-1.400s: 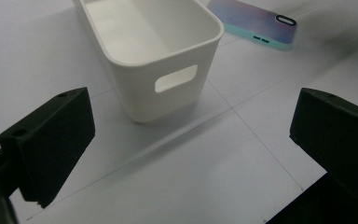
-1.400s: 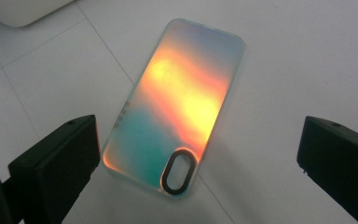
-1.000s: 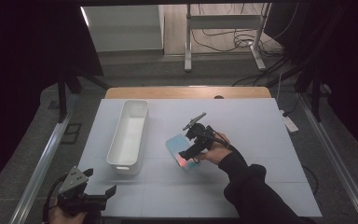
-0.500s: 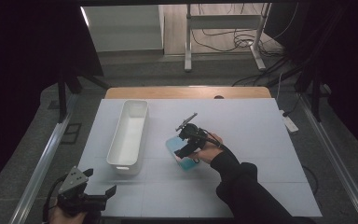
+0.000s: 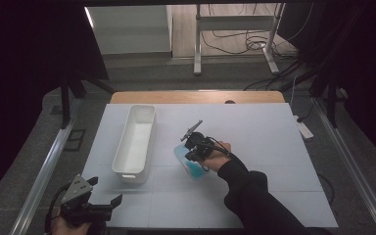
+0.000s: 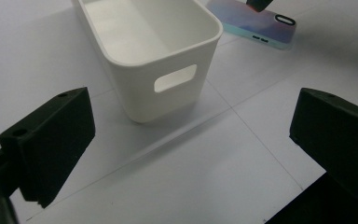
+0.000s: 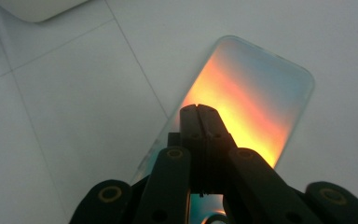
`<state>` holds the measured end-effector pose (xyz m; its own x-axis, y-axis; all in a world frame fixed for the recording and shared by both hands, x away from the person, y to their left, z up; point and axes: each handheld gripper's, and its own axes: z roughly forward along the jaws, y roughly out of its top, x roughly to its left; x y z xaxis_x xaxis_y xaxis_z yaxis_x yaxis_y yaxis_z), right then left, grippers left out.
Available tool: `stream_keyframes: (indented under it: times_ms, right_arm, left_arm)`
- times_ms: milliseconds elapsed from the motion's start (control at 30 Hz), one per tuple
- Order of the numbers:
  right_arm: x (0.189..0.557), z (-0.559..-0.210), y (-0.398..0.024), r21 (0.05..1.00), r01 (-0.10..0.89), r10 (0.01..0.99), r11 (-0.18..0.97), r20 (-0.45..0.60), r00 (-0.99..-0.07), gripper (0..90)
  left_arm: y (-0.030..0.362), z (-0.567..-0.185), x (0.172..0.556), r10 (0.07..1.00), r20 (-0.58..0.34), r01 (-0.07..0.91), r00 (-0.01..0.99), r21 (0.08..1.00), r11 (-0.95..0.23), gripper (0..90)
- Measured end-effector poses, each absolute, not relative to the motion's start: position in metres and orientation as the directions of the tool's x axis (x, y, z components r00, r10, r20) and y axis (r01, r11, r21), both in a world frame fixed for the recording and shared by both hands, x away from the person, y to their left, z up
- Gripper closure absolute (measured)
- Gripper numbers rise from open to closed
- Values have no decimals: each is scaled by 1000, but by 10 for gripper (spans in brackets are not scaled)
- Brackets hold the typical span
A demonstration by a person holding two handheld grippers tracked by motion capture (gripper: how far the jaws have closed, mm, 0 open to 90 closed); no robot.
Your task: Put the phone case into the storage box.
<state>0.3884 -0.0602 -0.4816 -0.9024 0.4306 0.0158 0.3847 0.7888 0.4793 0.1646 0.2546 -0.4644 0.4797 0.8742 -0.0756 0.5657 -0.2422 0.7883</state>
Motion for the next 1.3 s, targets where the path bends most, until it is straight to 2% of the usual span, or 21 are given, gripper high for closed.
stream_keyframes:
  times_ms: [400,1300]
  right_arm:
    - [381,-493,-38,463,332,359,822,30,-933,889]
    - [391,-509,-27,434,335,360,836,26,-932,889]
  left_arm:
    - [255,-464,165,874,-79,566,480,788,-240,7]
    - [255,-464,165,875,-78,566,477,790,-238,6]
